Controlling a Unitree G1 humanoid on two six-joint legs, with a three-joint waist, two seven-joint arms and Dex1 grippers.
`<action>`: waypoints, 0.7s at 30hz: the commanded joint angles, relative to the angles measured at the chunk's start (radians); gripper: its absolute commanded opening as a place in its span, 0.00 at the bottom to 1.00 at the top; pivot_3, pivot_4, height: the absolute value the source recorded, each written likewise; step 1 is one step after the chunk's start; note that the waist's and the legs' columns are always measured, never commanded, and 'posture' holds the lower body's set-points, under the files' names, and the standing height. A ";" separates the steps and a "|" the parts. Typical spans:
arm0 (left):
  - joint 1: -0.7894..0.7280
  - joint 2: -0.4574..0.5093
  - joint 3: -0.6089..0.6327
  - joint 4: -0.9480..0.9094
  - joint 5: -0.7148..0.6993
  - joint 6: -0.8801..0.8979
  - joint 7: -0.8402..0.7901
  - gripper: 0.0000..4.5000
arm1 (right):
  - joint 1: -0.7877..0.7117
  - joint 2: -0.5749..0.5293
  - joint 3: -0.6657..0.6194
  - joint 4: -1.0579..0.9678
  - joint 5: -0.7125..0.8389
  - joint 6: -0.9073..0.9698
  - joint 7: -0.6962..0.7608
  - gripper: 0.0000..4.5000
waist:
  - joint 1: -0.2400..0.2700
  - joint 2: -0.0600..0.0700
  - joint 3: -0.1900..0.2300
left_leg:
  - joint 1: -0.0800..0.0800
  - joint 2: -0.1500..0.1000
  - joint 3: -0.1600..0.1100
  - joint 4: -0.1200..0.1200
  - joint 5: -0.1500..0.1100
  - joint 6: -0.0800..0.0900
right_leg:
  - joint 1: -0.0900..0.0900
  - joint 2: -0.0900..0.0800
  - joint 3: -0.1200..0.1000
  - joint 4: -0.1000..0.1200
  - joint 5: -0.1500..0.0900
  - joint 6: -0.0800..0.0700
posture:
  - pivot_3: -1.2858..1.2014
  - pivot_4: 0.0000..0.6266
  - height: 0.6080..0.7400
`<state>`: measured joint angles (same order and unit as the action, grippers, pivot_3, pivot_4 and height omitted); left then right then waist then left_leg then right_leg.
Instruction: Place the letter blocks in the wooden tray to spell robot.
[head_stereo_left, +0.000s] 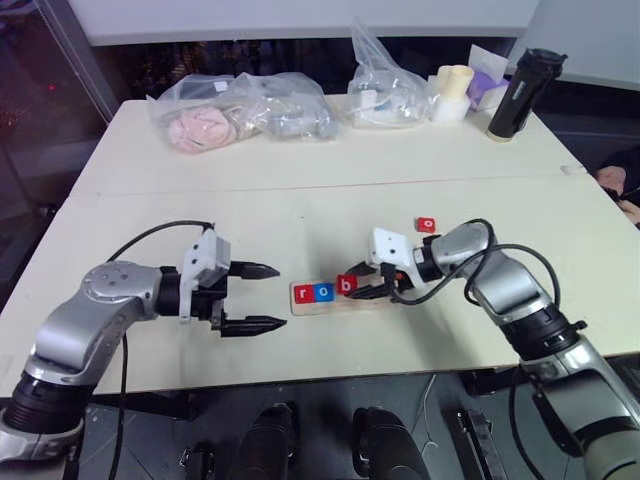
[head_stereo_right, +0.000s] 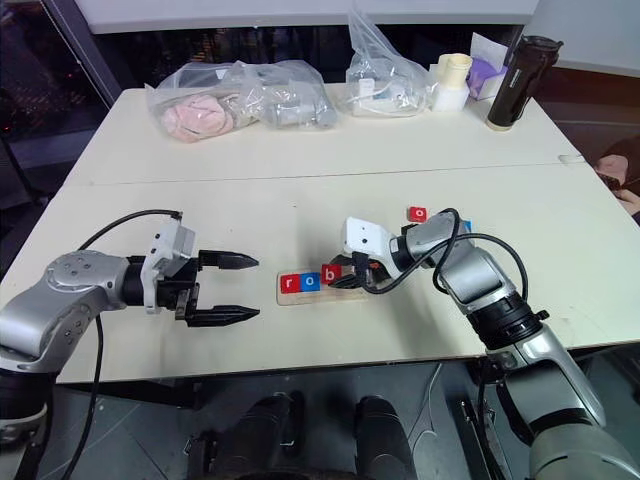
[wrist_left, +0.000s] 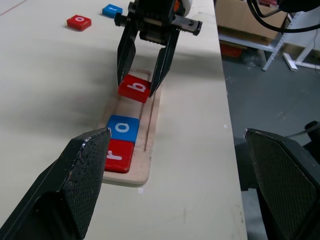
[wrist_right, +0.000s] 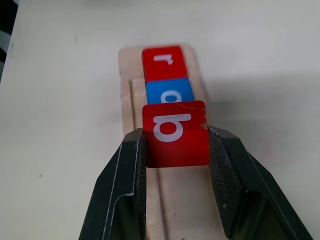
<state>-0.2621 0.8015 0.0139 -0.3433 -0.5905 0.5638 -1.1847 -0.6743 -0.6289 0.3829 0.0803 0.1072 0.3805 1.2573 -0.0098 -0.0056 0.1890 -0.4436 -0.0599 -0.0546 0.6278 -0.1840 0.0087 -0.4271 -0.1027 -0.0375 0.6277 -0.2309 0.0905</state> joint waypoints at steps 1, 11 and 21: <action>0.006 0.010 0.023 -0.041 -0.020 0.004 0.013 1.00 | -0.026 0.010 0.001 0.006 -0.006 -0.021 0.018 0.25 | 0.000 0.000 0.000 | 0.000 0.000 0.000 0.000 0.000 0.000 | 0.000 0.000 0.000 0.000 0.000 0.000 | 0.52 0.24 0.88; 0.022 0.002 0.021 -0.067 -0.037 0.015 0.048 1.00 | -0.044 0.045 0.009 0.076 -0.037 -0.057 0.022 0.25 | 0.000 0.000 0.000 | 0.000 0.000 0.000 0.001 0.000 0.000 | 0.000 0.001 0.000 0.001 0.000 0.000 | 0.52 0.24 0.88; 0.023 0.006 0.018 -0.075 -0.048 0.018 0.059 1.00 | -0.049 0.058 0.006 0.089 -0.051 -0.069 0.026 0.25 | -0.001 0.000 0.000 | 0.000 0.000 0.000 0.001 0.000 0.000 | 0.000 0.001 0.000 0.002 0.000 0.000 | 0.52 0.24 0.88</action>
<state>-0.2364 0.8017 0.0149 -0.3953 -0.6223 0.5825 -1.1271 -0.6946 -0.5759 0.4014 0.1813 0.0523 0.3246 1.2817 -0.0103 -0.0056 0.1890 -0.4431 -0.0599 -0.0546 0.6284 -0.1837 0.0084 -0.4273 -0.1019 -0.0375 0.6293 -0.2309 0.0905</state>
